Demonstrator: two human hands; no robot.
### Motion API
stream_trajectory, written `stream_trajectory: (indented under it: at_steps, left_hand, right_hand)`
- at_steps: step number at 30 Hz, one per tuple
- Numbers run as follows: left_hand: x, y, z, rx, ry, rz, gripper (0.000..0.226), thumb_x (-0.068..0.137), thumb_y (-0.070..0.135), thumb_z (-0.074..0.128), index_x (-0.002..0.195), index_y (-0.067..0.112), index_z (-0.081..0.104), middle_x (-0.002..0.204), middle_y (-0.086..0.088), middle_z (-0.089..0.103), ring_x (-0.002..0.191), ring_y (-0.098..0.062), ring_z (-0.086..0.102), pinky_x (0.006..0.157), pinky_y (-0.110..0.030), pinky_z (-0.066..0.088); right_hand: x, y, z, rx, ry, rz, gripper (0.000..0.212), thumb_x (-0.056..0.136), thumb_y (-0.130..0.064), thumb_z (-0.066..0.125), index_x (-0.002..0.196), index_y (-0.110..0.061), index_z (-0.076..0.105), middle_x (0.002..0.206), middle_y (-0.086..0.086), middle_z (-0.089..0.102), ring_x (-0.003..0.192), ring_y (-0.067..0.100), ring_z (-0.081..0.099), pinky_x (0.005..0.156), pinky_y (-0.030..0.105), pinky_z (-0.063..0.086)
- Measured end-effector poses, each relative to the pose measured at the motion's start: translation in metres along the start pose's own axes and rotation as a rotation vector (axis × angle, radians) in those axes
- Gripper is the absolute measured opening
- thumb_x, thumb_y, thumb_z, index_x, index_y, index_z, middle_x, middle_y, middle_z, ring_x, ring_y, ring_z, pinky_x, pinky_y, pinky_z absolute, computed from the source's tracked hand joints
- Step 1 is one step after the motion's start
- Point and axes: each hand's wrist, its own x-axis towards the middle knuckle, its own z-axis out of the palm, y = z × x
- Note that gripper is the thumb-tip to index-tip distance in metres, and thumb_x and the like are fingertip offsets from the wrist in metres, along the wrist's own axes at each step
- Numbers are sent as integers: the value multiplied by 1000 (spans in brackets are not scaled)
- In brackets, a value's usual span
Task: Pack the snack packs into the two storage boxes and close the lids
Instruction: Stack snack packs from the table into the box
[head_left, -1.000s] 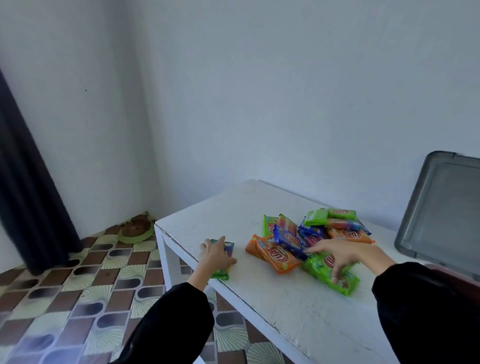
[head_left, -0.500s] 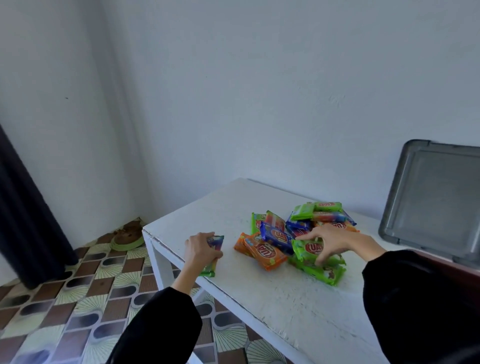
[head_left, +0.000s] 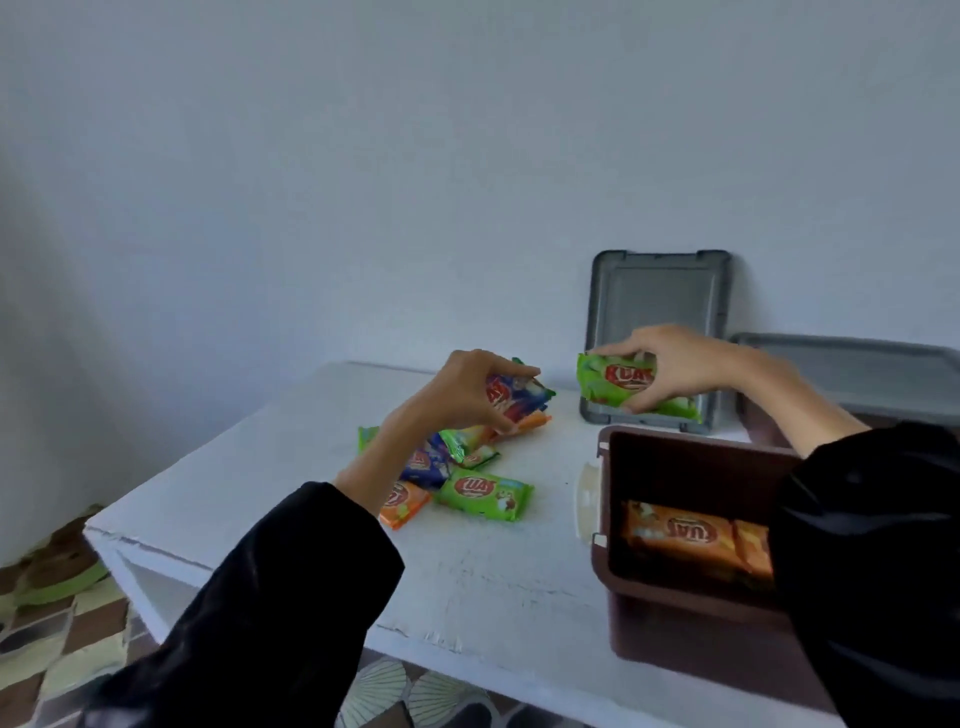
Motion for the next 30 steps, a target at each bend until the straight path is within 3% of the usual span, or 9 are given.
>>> stream_trajectory:
  at_steps: [4, 8, 13, 15, 18, 25, 30]
  left_hand:
    - [32, 54, 40, 1, -228, 224, 65, 64, 12, 81, 123, 27, 60, 117, -4, 64, 102, -18, 59, 87, -26, 45]
    - [58, 93, 87, 66, -422, 372, 66, 65, 15, 81, 125, 28, 58, 119, -10, 61, 112, -28, 54, 98, -40, 42]
    - [75, 112, 134, 147, -568, 467, 68, 67, 7, 78, 128, 26, 55, 132, -4, 52, 121, -19, 46, 103, -32, 37]
    - [78, 112, 151, 209, -599, 499, 66, 69, 8, 77, 128, 27, 54, 132, -4, 45, 121, -20, 40, 102, -32, 33]
    - [82, 107, 169, 252, -620, 502, 65, 70, 7, 75, 127, 28, 54, 130, -5, 41, 120, -21, 36, 99, -30, 33]
    - [82, 94, 186, 231, -638, 464, 70, 68, 9, 78, 129, 22, 47, 127, -8, 46, 118, -23, 41, 100, -35, 37]
    - [82, 94, 188, 250, -647, 475, 71, 69, 9, 78, 131, 21, 46, 130, -7, 44, 120, -22, 40, 100, -34, 38]
  right_hand:
    - [-60, 36, -5, -12, -35, 115, 78, 67, -36, 79, 135, -38, 41, 113, -6, 54, 95, 11, 49, 76, 23, 37]
    - [-107, 67, 5, 48, -63, 241, 77, 67, -33, 80, 134, -34, 43, 120, -5, 57, 103, 13, 53, 80, 23, 43]
    - [-142, 99, 36, 84, -88, 370, 76, 63, -33, 82, 131, -30, 47, 124, 2, 58, 109, 18, 54, 92, 31, 43]
    - [-146, 105, 50, 56, -103, 386, 75, 61, -34, 82, 128, -30, 48, 119, 1, 60, 101, 16, 56, 87, 31, 46]
    - [-144, 107, 69, -3, -123, 364, 73, 63, -32, 80, 128, -28, 49, 118, -1, 58, 98, 13, 53, 77, 24, 39]
    - [-133, 113, 94, -40, -187, 355, 73, 64, -24, 78, 131, -27, 48, 126, 2, 58, 113, 18, 55, 91, 30, 47]
    - [-134, 111, 95, -26, -193, 354, 72, 69, -24, 76, 134, -25, 46, 132, 2, 54, 119, 18, 51, 96, 29, 44]
